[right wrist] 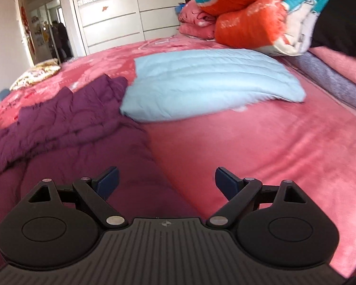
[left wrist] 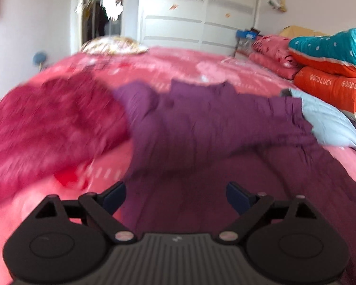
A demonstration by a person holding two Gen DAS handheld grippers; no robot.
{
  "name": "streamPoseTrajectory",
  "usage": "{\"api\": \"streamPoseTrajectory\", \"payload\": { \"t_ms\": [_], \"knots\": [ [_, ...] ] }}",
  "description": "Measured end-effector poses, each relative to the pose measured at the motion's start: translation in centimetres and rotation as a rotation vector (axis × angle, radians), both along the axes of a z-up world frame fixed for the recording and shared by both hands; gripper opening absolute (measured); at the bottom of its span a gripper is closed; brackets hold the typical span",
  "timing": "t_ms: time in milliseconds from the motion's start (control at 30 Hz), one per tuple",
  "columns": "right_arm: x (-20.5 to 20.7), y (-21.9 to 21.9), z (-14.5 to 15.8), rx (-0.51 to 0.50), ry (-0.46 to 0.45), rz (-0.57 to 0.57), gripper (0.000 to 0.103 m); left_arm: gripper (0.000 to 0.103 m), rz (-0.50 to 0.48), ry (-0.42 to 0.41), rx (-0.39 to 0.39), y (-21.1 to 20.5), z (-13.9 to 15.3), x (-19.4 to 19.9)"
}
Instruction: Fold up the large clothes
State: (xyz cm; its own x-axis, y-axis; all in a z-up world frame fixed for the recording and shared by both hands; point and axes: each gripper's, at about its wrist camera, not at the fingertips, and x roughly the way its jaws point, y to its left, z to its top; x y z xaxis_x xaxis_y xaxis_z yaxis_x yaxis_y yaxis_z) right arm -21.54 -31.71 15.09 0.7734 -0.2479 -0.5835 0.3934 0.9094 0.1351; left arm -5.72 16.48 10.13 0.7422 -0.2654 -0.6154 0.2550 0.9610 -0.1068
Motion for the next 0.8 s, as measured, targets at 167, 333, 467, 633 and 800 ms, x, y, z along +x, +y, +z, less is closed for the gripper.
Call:
{"api": "streamPoseTrajectory", "payload": {
  "t_ms": [167, 333, 467, 633, 800],
  "knots": [
    [-5.5, -1.7, -0.5, 0.060, 0.037, -0.001, 0.103, 0.091, 0.013, 0.085, -0.052, 3.4, -0.2, -5.1],
    [-10.2, -3.9, -1.6, 0.261, -0.001, -0.037, 0.103, 0.091, -0.002, 0.162, -0.141, 5.1, -0.8, -8.2],
    [-13.2, -4.9, -2.4, 0.383, -0.053, -0.019, 0.103, 0.091, 0.013, 0.225, -0.232, 6.3, -1.8, -9.6],
    [-14.7, -5.5, -3.9, 0.526, -0.079, -0.004, 0.103, 0.091, -0.005, 0.310, -0.333, 6.5, -3.1, -10.9],
    [-15.4, -5.9, -5.1, 0.593, -0.097, -0.014, 0.103, 0.091, -0.044, 0.358, -0.407, 6.3, -4.2, -11.3]
  ]
}}
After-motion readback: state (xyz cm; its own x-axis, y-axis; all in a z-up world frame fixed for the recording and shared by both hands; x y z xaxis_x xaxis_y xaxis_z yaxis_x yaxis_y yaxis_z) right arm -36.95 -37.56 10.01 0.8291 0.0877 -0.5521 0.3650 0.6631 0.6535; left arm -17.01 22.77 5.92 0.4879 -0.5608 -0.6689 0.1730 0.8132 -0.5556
